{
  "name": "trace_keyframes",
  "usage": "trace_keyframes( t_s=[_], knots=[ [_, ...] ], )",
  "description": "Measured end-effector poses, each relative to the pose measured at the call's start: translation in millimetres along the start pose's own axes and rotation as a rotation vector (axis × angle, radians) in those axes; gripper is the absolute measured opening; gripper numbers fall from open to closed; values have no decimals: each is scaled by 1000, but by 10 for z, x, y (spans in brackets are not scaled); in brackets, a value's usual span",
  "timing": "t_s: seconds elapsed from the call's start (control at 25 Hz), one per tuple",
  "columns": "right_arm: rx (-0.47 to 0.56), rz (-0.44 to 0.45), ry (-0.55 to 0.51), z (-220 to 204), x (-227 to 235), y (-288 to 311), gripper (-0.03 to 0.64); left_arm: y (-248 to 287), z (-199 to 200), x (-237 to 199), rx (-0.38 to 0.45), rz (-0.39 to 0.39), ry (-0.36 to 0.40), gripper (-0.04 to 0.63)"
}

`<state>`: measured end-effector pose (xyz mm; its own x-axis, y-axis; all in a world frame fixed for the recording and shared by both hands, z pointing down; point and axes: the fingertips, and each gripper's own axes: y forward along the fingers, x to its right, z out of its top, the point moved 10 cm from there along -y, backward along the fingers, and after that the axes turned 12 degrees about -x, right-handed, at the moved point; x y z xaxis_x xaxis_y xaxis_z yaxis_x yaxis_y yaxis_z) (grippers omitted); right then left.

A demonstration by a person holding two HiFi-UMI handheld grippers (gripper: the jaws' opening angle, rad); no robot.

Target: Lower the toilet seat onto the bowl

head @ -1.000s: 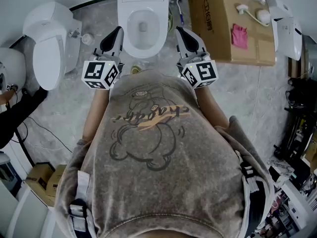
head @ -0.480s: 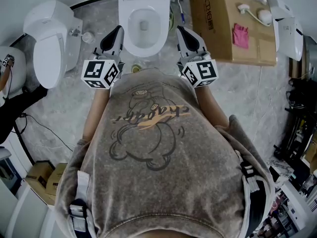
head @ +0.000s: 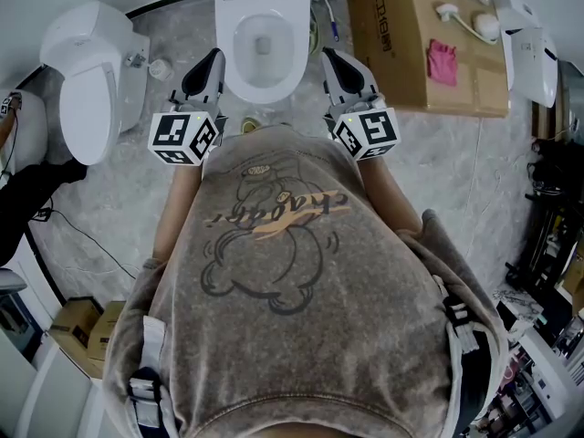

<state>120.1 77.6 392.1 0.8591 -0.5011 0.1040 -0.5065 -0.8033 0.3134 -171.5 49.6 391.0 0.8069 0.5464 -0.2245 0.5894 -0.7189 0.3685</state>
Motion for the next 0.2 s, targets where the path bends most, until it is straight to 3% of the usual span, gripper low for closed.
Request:
trace_keyframes(
  t_s=[0.2],
  knots=[
    [3,5,1,4,15,-5,26,0,-16,0,2,7,-7,9]
  ],
)
